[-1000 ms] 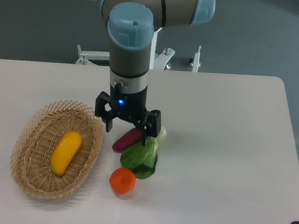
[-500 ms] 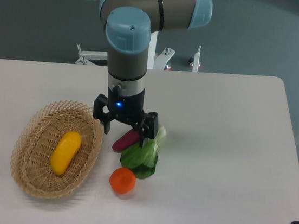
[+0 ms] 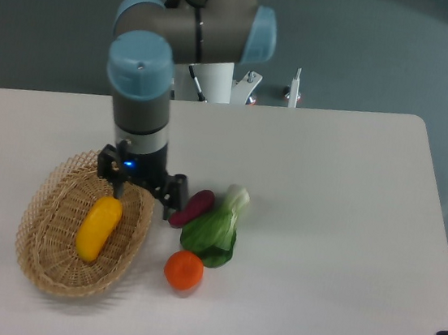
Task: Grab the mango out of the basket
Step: 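Move the open gripper over the yellow mango in the wicker basket, then lower the gripper onto the yellow mango and close the fingers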
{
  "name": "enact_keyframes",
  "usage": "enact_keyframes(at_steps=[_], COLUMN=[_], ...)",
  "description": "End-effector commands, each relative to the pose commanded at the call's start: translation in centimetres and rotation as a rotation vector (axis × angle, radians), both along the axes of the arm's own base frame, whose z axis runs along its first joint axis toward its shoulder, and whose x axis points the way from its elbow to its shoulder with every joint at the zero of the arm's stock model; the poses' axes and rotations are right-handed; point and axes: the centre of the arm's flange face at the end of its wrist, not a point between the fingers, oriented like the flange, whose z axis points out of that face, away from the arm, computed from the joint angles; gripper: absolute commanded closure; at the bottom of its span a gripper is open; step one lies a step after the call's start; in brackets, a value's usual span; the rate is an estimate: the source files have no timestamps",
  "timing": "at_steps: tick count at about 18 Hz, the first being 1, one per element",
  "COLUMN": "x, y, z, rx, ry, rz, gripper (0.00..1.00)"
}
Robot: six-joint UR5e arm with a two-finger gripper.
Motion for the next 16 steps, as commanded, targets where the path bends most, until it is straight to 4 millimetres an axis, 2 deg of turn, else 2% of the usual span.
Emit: enact_keyframes(at_steps=[4,7,12,16], x=[2.6,3.6,3.6,3.5], y=[1.5,2.1,2.6,2.6], z=[-3.8,-5.3,-8.3,-8.5], rx=[-0.045,-0.053,-0.079,-0.083], ry=[-0.026,-0.032,-0.030,-0.020], rz=[-0.014,-0.017,-0.023,-0.031], gripper=[0.00,0.00,0.00,0.00])
